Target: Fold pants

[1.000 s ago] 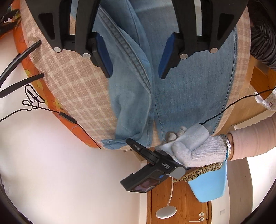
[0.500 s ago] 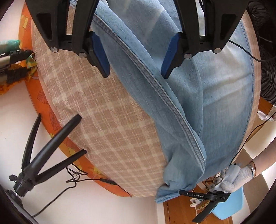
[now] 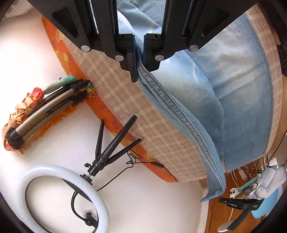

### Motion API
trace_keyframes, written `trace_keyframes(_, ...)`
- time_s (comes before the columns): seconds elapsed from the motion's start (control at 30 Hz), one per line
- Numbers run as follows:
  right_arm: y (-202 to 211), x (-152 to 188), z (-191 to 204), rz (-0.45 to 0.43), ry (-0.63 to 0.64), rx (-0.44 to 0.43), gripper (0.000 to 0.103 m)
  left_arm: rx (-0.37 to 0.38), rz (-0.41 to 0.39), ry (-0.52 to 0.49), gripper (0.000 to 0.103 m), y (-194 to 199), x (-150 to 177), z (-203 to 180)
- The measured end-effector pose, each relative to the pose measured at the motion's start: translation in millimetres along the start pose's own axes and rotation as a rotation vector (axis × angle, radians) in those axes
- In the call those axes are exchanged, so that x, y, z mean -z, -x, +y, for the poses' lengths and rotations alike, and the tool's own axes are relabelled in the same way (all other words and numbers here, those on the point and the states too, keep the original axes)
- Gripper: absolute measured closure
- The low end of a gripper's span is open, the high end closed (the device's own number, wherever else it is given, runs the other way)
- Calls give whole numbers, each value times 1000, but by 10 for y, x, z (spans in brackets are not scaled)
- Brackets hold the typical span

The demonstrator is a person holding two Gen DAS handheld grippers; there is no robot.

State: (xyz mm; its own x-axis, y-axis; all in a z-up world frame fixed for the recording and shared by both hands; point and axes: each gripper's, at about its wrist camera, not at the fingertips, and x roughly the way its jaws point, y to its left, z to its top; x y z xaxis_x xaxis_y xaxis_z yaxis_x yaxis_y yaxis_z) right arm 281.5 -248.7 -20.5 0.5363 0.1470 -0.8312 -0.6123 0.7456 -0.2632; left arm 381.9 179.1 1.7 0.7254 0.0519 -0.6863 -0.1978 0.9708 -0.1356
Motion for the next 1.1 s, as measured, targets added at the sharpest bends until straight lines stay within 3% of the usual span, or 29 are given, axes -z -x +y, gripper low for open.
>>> trace_keyframes(0.13,285,217,366,-17,22,-15,100,16,-25,58,102,355,252,334)
trace_keyframes(0.23,306,424,699,4,54,-12,100,9,29,77,102,369,569,526)
trace_keyframes(0.4,228,722,968,42,8,-40,100,97,123,145,101,201,910,623)
trace_keyframes(0.5,213,802,1026,46,-15,-42,100,144,147,219,81,27,973,652)
trace_keyframes(0.57,198,806,1018,44,-26,-42,100,190,164,255,60,-125,996,609)
trace_keyframes(0.67,196,779,1014,42,-24,-34,99,211,216,288,52,-413,1071,500)
trace_keyframes(0.73,189,753,990,39,-26,-34,100,185,263,338,51,-638,1101,480)
trace_keyframes(0.93,93,746,924,52,-21,-21,99,127,312,475,54,-1079,1226,587)
trace_keyframes(1.0,46,740,881,59,-26,-2,99,96,271,491,80,-1068,1231,633)
trace_keyframes(1.03,26,732,851,62,-30,5,100,98,272,496,102,-1083,1214,666)
trace_keyframes(1.1,-8,701,781,62,-33,28,100,119,262,527,101,-1061,1176,742)
